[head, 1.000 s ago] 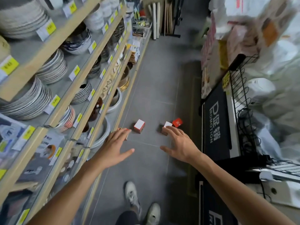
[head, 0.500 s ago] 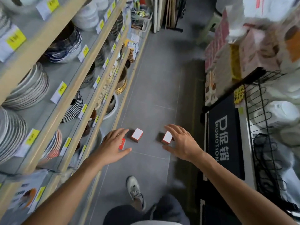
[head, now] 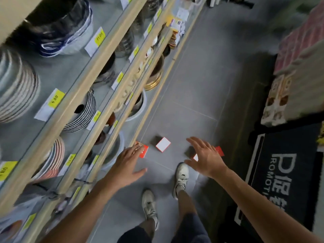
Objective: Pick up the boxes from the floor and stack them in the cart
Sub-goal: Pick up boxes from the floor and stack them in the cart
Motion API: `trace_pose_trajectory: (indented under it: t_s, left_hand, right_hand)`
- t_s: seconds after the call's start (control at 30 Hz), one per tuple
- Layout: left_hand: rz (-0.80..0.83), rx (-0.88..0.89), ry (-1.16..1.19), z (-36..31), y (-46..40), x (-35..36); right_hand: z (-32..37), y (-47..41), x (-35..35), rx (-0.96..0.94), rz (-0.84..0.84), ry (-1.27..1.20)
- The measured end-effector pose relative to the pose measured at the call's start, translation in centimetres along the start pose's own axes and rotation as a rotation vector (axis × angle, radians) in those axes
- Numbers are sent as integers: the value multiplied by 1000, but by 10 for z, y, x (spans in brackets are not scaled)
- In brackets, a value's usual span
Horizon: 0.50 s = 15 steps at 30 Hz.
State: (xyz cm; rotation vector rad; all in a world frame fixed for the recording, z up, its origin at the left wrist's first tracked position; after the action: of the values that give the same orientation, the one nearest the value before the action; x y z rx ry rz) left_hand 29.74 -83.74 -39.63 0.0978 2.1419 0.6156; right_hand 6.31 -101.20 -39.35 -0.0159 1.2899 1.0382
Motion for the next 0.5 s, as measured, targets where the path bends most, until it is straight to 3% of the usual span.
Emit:
trace_pose_trajectory:
  t_s: [0.27, 0.4, 0.5]
  left_hand:
    - [16, -111, 27, 42, -106, 86]
    - [46, -235, 97, 85, -138, 147]
    - [109, -227, 95, 128, -156, 199]
  right_hand:
    - [-70, -101, 57, -85, 95, 84]
    - [-83, -151, 100, -156, 124, 135]
    - [-88, -195, 143, -208, 173, 181]
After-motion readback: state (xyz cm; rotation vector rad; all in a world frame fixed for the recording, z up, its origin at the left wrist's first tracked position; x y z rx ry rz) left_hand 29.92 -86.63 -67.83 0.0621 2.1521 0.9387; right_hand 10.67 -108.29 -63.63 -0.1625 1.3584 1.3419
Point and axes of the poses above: each hand's wrist, its own y-axis away from the middle knuckle, its own x-axis out of the palm, z = x × y, the point moved 5 cm from there along -y, towards the middle knuckle, and after that the axes turned 2 degrees about y, right-handed, at the moved point
